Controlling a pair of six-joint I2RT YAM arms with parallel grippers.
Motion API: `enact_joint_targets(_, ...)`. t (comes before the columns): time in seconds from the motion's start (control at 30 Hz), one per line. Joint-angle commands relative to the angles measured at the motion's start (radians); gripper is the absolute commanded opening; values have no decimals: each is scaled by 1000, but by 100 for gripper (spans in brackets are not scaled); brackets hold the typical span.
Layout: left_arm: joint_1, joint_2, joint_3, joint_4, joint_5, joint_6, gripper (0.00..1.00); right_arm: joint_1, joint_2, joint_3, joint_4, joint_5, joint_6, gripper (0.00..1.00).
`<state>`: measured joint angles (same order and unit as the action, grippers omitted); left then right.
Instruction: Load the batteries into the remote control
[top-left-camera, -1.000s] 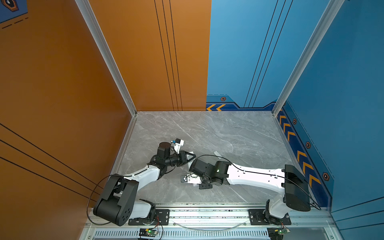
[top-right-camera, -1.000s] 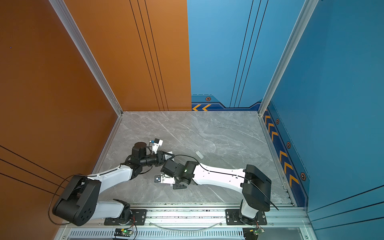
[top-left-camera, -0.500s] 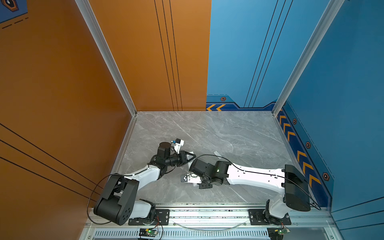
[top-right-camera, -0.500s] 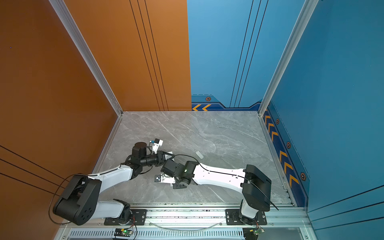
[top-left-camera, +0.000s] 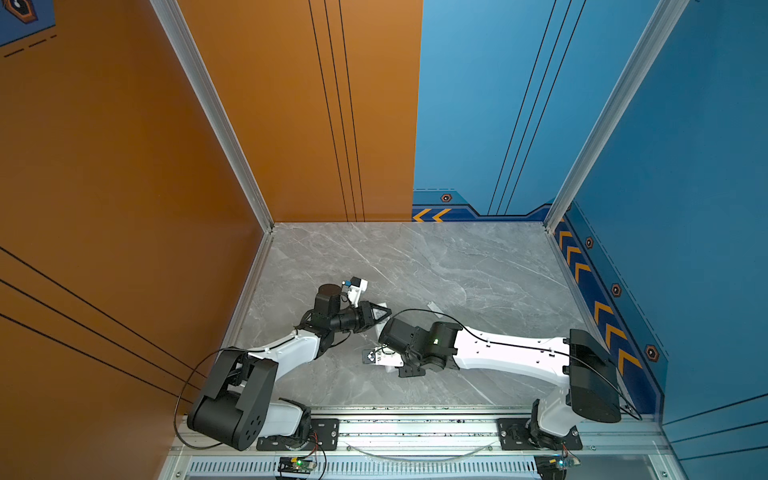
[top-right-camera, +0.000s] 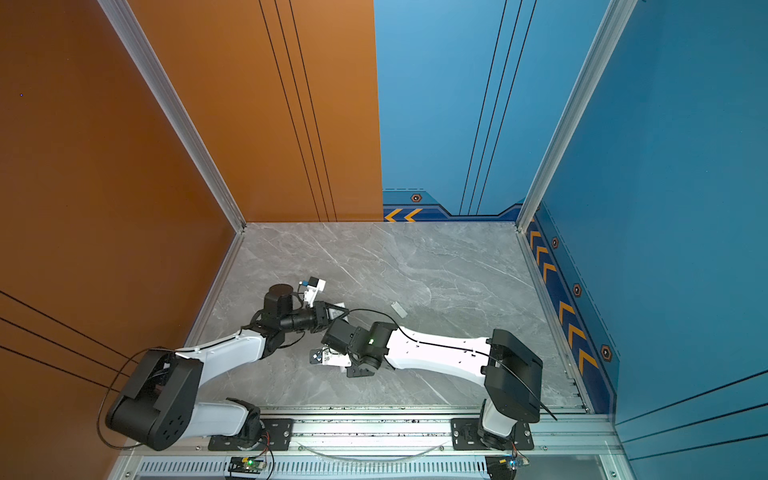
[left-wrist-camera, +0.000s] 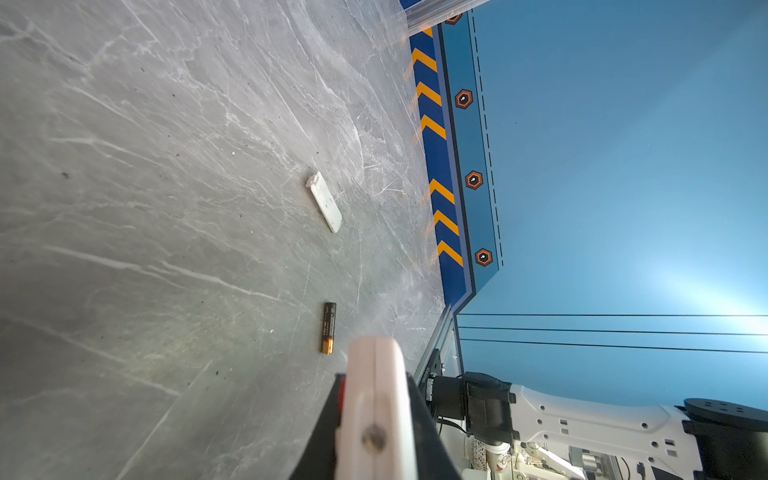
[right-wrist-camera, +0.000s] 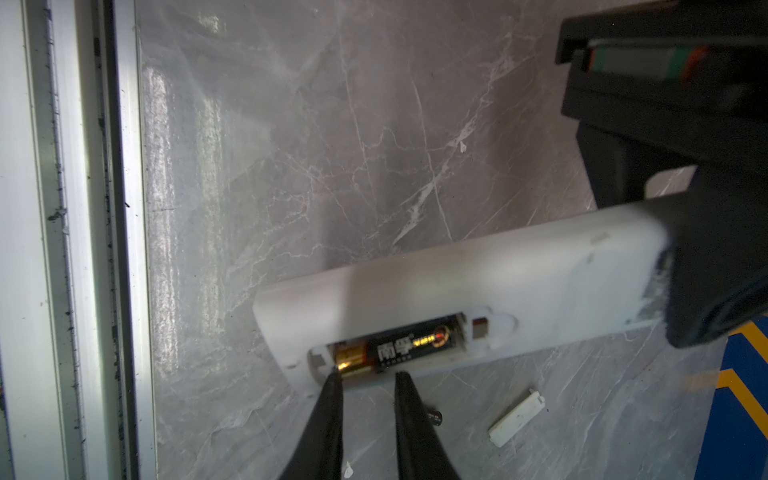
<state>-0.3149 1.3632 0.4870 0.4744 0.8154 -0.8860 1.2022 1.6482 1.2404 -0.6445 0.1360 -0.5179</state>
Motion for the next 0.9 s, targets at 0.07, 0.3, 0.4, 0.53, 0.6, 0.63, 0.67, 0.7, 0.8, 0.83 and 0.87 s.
enact_joint_targets(0.07, -9, -16, 20, -26, 67, -3, 0, -18, 5, 14, 14, 72, 20, 21)
enact_joint_targets(0.3, -8, -19, 20, -26, 68, -3, 0, -18, 4, 14, 14, 75, 23, 23)
enact_joint_targets(0.4, -8, -19, 20, -26, 68, -4, 0, -18, 4, 12, 14, 79, 24, 25)
enact_joint_targets(0.53, -7, -19, 20, -26, 67, -3, 0, -19, 0, 9, 15, 87, 26, 30)
enact_joint_targets(0.6, -6, -17, 20, -26, 67, -4, 0, -19, -1, 8, 15, 89, 25, 31)
enact_joint_targets(0.63, -7, -18, 20, -26, 68, -3, 0, -19, -1, 6, 16, 91, 28, 31)
enact_joint_targets(0.67, -7, -18, 20, -26, 67, -3, 0, -18, -1, 8, 15, 92, 28, 31)
enact_joint_targets(0.7, -5, -18, 21, -26, 67, -3, 0, -19, -1, 7, 16, 92, 28, 32)
enact_joint_targets(0.8, -5, -16, 19, -26, 69, -4, 0, -20, -1, 8, 16, 93, 29, 32)
enact_joint_targets(0.83, -3, -17, 19, -26, 69, -4, 0, -21, -1, 7, 16, 93, 29, 33)
enact_joint_targets(0.87, -5, -17, 20, -27, 68, -4, 0, -20, -1, 8, 16, 94, 28, 33)
